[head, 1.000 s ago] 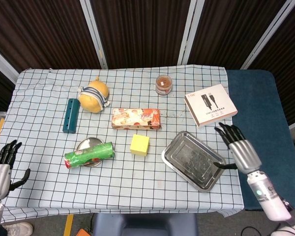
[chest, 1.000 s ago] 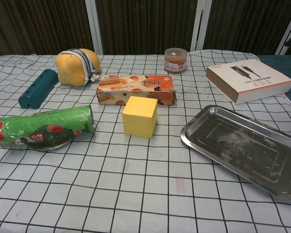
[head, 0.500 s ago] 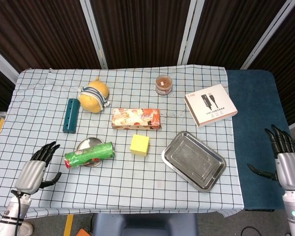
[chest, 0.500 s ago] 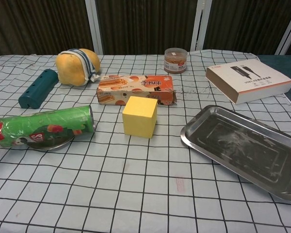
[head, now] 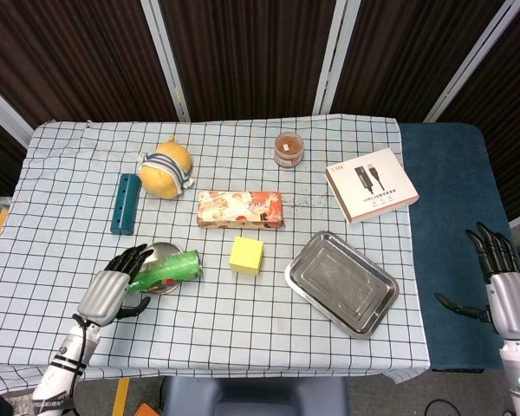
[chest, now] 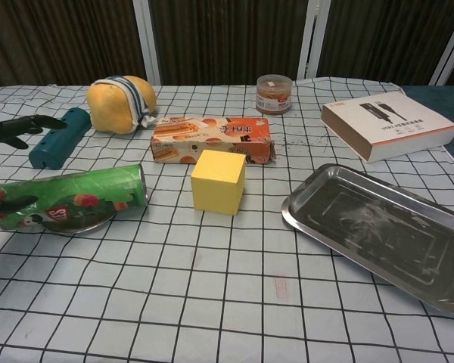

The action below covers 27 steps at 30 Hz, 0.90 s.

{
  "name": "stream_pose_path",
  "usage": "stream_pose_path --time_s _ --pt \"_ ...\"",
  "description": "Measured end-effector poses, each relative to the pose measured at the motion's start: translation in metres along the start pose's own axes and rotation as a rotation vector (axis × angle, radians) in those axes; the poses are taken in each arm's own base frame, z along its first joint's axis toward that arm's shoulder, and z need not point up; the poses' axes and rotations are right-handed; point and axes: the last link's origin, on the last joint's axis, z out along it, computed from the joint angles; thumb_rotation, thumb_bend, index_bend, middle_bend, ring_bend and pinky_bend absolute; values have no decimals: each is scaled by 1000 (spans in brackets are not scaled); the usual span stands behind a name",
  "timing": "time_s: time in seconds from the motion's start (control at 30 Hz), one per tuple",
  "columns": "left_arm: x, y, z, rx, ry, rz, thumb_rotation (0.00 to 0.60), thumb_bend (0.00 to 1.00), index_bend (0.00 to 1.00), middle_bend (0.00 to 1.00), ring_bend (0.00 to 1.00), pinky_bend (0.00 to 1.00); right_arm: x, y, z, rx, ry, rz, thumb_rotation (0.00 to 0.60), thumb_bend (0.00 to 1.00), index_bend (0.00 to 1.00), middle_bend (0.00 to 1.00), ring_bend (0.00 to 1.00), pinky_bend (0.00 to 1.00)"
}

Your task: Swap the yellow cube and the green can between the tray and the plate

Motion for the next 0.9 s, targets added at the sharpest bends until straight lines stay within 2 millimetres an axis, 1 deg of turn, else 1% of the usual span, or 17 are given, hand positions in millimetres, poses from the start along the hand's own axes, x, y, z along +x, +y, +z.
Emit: stream_pose_path --time_s 0.13,0.33,0.57,0.73,0.8,0.87,0.9 --pt "-8 7 8 -8 -30 11 600 340 0 0 0 146 -1 0 0 3 -8 4 600 125 0 0 0 0" --pt "-20 9 19 8 -84 26 600 340 0 0 0 141 -3 -1 0 11 -29 7 600 125 0 0 0 0" --pt "-40 5 35 32 -134 37 600 340 0 0 0 139 -5 -1 1 16 -53 13 600 125 0 0 0 0" --pt "-51 1 44 47 -110 52 600 334 0 0 1 140 -4 -1 1 16 -55 16 600 126 0 0 0 0" --pt "-54 1 46 51 -91 57 600 337 0 19 26 169 -4 -1 1 15 -56 17 600 125 0 0 0 0" --pt "-57 0 48 53 -67 63 600 352 0 81 94 234 -4 -1 1 14 -57 18 600 125 0 0 0 0" --pt "-57 0 48 54 -56 66 600 365 0 131 143 278 -4 -1 1 14 -57 19 600 125 0 0 0 0"
